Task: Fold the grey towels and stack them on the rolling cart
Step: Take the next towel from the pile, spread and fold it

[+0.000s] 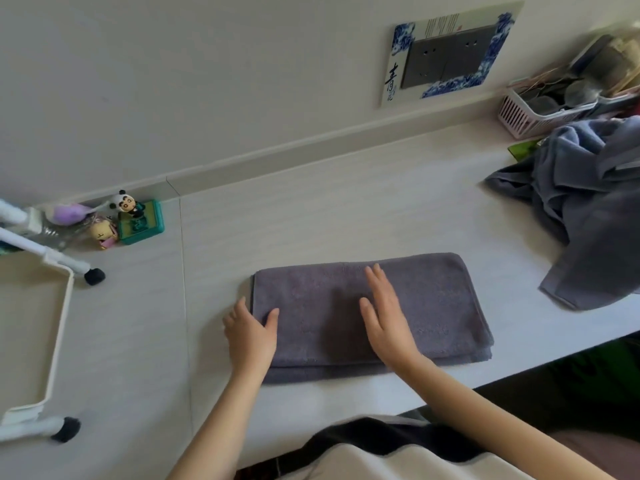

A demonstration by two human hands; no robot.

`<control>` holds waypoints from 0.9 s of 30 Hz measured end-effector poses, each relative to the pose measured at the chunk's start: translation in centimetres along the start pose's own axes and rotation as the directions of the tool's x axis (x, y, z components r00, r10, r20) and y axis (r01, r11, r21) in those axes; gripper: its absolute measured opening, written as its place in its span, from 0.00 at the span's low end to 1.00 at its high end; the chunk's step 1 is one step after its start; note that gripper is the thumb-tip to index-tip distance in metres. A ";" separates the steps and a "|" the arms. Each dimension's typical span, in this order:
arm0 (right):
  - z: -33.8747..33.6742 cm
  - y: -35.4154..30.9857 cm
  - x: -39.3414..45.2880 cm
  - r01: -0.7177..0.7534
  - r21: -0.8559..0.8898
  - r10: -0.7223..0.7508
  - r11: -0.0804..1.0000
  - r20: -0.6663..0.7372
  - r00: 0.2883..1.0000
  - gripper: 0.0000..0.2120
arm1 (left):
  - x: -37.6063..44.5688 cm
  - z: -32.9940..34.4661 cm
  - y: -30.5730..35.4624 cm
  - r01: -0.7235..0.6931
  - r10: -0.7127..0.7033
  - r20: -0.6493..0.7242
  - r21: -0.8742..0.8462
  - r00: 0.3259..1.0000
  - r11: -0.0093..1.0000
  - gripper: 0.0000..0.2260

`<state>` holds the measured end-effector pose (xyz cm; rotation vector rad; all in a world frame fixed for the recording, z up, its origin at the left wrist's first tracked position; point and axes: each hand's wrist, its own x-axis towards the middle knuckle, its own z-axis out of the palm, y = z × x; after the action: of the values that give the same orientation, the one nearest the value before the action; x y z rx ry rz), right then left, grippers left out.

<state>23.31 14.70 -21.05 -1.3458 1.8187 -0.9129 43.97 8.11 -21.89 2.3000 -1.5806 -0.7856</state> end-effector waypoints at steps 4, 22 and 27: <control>2.9 -2.0 0.3 -0.211 0.388 0.220 0.897 0.020 0.975 0.24 | 0.3 -0.6 0.3 0.240 -0.185 0.214 -0.269 0.959 0.933 0.22; -2.9 -0.2 1.2 -0.261 0.585 0.387 0.768 -0.099 0.917 0.13 | -6.2 -4.9 15.7 -0.383 0.385 0.331 -0.072 0.862 0.921 0.20; -9.2 4.3 0.5 -0.490 0.502 0.660 0.713 -0.244 0.710 0.24 | -7.4 -2.5 19.3 -0.469 0.446 0.426 -0.057 0.787 0.881 0.23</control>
<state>13.34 16.37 -20.06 -0.2566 2.0299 -1.1685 28.17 7.21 -8.42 1.7075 -2.2529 -1.1728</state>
